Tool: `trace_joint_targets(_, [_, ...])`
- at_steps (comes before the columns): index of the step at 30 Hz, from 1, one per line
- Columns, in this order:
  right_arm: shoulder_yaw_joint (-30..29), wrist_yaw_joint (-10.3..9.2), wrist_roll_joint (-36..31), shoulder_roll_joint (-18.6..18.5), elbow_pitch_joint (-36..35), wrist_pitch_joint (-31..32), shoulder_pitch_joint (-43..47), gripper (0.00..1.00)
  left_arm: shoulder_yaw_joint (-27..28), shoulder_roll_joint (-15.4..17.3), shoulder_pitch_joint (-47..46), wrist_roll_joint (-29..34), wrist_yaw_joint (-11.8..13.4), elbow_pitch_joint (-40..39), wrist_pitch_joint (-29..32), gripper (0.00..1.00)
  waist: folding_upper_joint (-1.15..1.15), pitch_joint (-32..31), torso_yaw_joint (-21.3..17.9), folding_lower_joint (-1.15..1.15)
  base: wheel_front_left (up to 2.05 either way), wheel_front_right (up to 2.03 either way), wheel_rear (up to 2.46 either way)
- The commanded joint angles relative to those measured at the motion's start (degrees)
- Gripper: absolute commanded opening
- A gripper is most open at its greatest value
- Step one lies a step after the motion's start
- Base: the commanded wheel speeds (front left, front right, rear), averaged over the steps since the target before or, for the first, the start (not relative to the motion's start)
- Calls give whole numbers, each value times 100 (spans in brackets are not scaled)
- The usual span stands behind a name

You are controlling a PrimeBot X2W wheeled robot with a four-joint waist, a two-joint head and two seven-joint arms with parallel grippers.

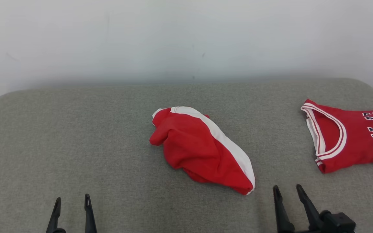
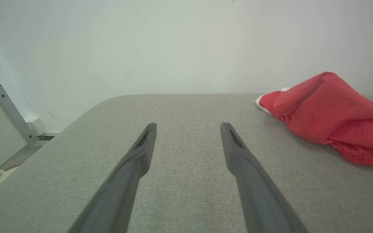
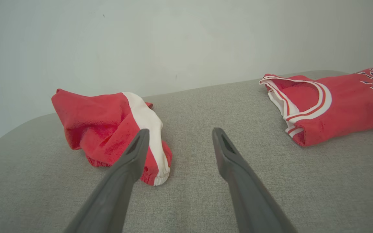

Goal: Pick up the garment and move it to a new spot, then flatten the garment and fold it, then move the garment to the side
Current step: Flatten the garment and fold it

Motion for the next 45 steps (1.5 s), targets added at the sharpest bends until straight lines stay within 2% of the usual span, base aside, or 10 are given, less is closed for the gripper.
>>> trace_joint_targets(1, [57, 3, -66, 1, 118, -4, -203, 100, -25, 0, -66, -30, -14, 16, -12, 100, 0, 12, 81, 0, 0, 0, 0])
trace_joint_targets(8, [321, 3, -160, 0, 1579, -4, -1253, 100, -119, -3, -127, -104, -25, 44, -12, 100, 0, 36, 447, 0, 0, 0, 0])
trace_joint_targets(15, [350, 3, -204, -2, 3590, -2, -2195, 100, -371, -2, -300, -196, -37, 117, -12, 100, 0, 96, 869, 0, 0, 0, 0])
trace_joint_targets(16, [395, 3, -169, 2, 3771, -4, -2291, 37, -399, -4, -306, -219, -26, 111, -12, 100, 0, 98, 909, 0, 0, 0, 0])
trace_joint_targets(17, [393, 3, -171, 2, 3765, -4, -2408, 0, -420, -5, -313, -242, -10, 107, -12, 100, 0, 99, 943, 0, 0, 0, 0])
trace_joint_targets(25, [819, 3, -299, 0, 2780, -4, -2161, 0, -426, -4, -230, -333, 8, 139, -12, 100, 0, -29, 877, 0, 0, 0, 0])
trace_joint_targets(30, [1718, 3, -396, -215, 1859, -3, -1704, 0, -437, -5, -202, -338, -21, 125, -12, 100, 0, -109, 785, 0, 0, 0, 0])
trace_joint_targets(35, [2508, 3, -422, -491, 1347, -4, -1324, 0, -467, -4, -176, -355, -26, 92, -12, 100, 0, -137, 710, 0, 0, 0, 0])
trace_joint_targets(42, [3683, 3, -337, -865, 1186, -3, -798, 0, -523, -4, -156, -403, -72, 121, -12, 100, 0, -153, 644, 0, 0, 0, 0])
trace_joint_targets(45, [3796, 3, -200, -904, 1383, -3, -682, 0, -536, -3, -156, -451, -65, 130, -12, 100, 0, -154, 639, 0, 0, 0, 0])
